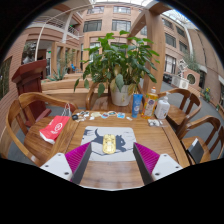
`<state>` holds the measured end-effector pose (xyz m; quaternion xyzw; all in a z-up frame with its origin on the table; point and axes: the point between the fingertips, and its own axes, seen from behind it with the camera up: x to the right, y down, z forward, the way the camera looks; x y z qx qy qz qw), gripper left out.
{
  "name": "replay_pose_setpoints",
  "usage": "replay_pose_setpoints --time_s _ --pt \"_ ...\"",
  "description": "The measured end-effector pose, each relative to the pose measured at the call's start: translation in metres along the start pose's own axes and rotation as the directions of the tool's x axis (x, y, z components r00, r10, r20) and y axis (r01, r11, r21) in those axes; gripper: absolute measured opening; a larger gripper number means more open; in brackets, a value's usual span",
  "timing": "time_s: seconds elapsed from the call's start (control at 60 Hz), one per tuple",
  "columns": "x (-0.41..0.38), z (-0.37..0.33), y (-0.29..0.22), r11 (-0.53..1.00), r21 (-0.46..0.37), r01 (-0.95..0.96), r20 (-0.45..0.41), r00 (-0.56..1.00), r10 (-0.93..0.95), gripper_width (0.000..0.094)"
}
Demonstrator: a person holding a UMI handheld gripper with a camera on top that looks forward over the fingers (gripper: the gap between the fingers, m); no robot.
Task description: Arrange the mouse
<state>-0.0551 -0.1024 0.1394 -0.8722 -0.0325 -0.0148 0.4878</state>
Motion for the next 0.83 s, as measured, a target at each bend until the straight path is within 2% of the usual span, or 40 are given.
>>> replay_pose_setpoints --time_s 0.383,0.833 --pt "0.009 -0.137 0.005 0.996 0.083 -0.012 -0.017 1.0 0.013 0.0854" --pt "0.012 -0.178 0.015 0.995 0.097 0.006 -0.009 1.0 -0.005 0.0854"
